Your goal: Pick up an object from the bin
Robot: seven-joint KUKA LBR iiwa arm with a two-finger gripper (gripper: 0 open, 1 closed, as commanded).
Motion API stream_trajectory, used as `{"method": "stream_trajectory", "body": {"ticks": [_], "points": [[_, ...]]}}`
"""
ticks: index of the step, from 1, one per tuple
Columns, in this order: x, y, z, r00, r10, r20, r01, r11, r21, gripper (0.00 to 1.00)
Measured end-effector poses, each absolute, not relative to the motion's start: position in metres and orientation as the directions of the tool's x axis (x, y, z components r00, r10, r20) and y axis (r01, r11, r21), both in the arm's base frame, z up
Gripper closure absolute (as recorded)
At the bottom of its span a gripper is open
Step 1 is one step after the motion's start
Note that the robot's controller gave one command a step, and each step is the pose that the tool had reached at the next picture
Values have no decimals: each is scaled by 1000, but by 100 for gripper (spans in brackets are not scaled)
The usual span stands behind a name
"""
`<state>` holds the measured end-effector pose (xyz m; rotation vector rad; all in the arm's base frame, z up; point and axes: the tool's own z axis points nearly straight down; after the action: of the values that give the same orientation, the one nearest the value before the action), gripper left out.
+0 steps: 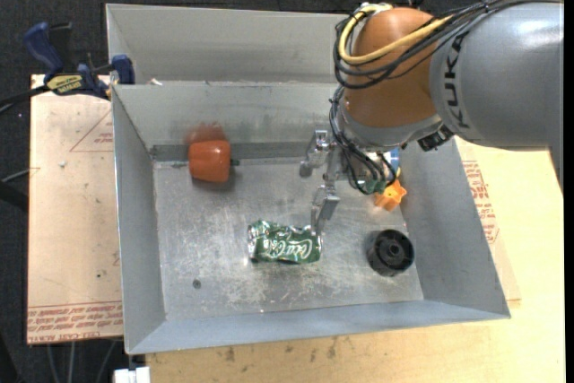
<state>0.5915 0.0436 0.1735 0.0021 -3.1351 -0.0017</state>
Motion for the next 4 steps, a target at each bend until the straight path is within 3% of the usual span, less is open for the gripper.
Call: {"method": "stream_trajectory", "body": {"ticks": [1, 2, 3, 4], "points": [[593, 43, 178, -1000, -1, -1, -1, 1000, 1, 0], [589, 55, 137, -997, -80, -6, -80, 997, 1, 0], [560, 30, 80, -985, -172, 4, -172, 985, 8, 0], [558, 53, 73, -964, -264, -10, -264, 964, -1, 100]]}}
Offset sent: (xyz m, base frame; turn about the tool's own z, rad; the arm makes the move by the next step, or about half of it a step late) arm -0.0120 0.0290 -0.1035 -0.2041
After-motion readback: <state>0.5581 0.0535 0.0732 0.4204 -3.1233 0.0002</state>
